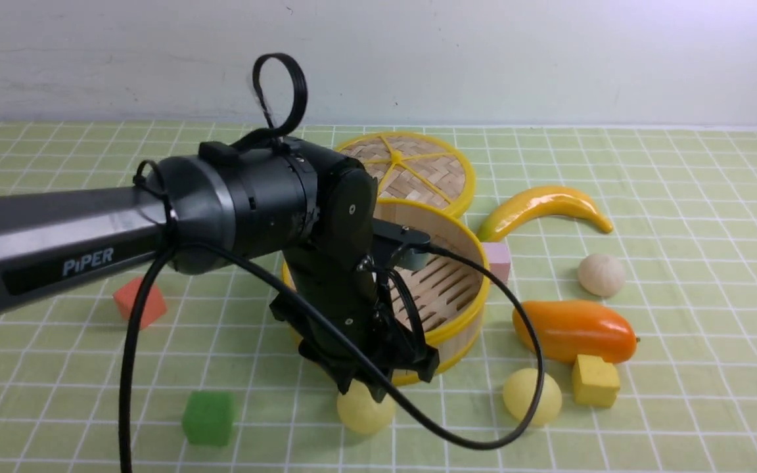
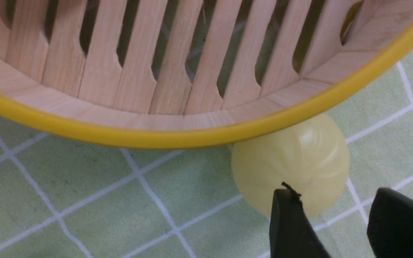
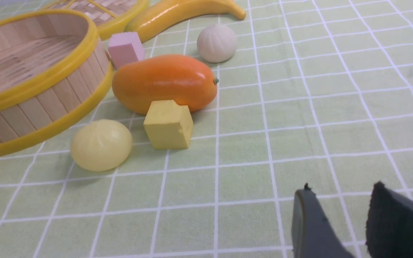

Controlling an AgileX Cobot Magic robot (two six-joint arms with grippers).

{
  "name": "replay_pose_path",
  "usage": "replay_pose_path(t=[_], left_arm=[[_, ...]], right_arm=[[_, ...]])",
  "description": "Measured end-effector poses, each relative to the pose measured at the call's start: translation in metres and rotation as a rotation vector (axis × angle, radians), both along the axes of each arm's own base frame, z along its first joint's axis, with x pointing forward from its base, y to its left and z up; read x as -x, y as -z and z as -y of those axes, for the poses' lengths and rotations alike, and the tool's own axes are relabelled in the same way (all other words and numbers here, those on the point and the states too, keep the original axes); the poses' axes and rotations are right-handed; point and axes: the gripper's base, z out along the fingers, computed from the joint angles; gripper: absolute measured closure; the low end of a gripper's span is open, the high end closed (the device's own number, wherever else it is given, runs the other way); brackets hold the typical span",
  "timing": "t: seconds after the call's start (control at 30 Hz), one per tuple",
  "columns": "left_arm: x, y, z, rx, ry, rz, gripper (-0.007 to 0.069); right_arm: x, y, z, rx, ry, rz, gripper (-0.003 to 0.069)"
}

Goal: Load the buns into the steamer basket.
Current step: Use the left arm to grab a steamed stuffed bun, then use the left arm to put the steamed stuffed bun into the steamer

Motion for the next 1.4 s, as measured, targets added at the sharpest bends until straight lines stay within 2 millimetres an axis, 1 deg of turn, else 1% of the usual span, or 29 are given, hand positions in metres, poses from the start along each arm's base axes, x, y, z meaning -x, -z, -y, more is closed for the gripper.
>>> replay_pose_path(t=[0.2, 0.37, 0.4, 0.43, 0.5, 0.57, 0.6, 0.63, 0.67, 0.7, 1.0, 1.13, 1.2, 1.27, 1.3, 1.33, 1.4], left_arm=[[-0.004, 0.016, 0.003, -0.016, 0.000, -0.019, 0.0318], [-0.006, 0.019, 0.004, -0.010, -0.001, -0.009, 0.0339], [-0.006, 0.018, 0.005, -0.005, -0.002, -0.001, 0.0381], [-0.007, 0.018, 0.005, -0.005, -0.002, -0.001, 0.0387], [-0.007, 0.018, 0.005, 0.000, -0.002, 0.006, 0.0482], [-0.008, 0.018, 0.006, 0.008, -0.003, 0.016, 0.0558], [-0.008, 0.018, 0.006, 0.011, -0.003, 0.020, 0.0585], [-0.008, 0.018, 0.006, 0.011, -0.003, 0.020, 0.0592], [-0.009, 0.018, 0.006, 0.010, -0.001, 0.026, 0.0628], [-0.009, 0.018, 0.006, 0.010, 0.000, 0.029, 0.0638], [-0.006, 0.017, 0.004, -0.010, 0.002, 0.005, 0.0638], [0.001, 0.007, 0.002, -0.019, 0.007, -0.022, 0.0638], [0.010, -0.015, 0.002, 0.003, 0.019, -0.004, 0.0638], [0.012, -0.034, 0.002, 0.039, 0.020, 0.033, 0.0638], [0.012, -0.034, 0.002, 0.041, 0.020, 0.035, 0.0638], [0.009, -0.048, 0.002, 0.069, 0.018, 0.077, 0.0638], [0.001, -0.060, 0.002, 0.102, 0.008, 0.135, 0.0638]], right_arm=[[0.000, 0.000, 0.000, 0.000, 0.000, 0.000, 0.0420], [0.000, 0.000, 0.000, 0.000, 0.000, 0.000, 0.0420], [0.000, 0.000, 0.000, 0.000, 0.000, 0.000, 0.0420], [0.000, 0.000, 0.000, 0.000, 0.000, 0.000, 0.0420], [0.000, 0.000, 0.000, 0.000, 0.000, 0.000, 0.0420], [0.000, 0.000, 0.000, 0.000, 0.000, 0.000, 0.0420], [0.000, 0.000, 0.000, 0.000, 0.000, 0.000, 0.0420], [0.000, 0.000, 0.000, 0.000, 0.000, 0.000, 0.0420], [0.000, 0.000, 0.000, 0.000, 0.000, 0.000, 0.0420], [0.000, 0.000, 0.000, 0.000, 0.000, 0.000, 0.0420], [0.000, 0.000, 0.000, 0.000, 0.000, 0.000, 0.0420], [0.000, 0.000, 0.000, 0.000, 0.000, 0.000, 0.0420], [0.000, 0.000, 0.000, 0.000, 0.000, 0.000, 0.0420], [0.000, 0.000, 0.000, 0.000, 0.000, 0.000, 0.0420], [0.000, 0.000, 0.000, 0.000, 0.000, 0.000, 0.0420], [0.000, 0.000, 0.000, 0.000, 0.000, 0.000, 0.0420], [0.000, 0.000, 0.000, 0.000, 0.000, 0.000, 0.0420]])
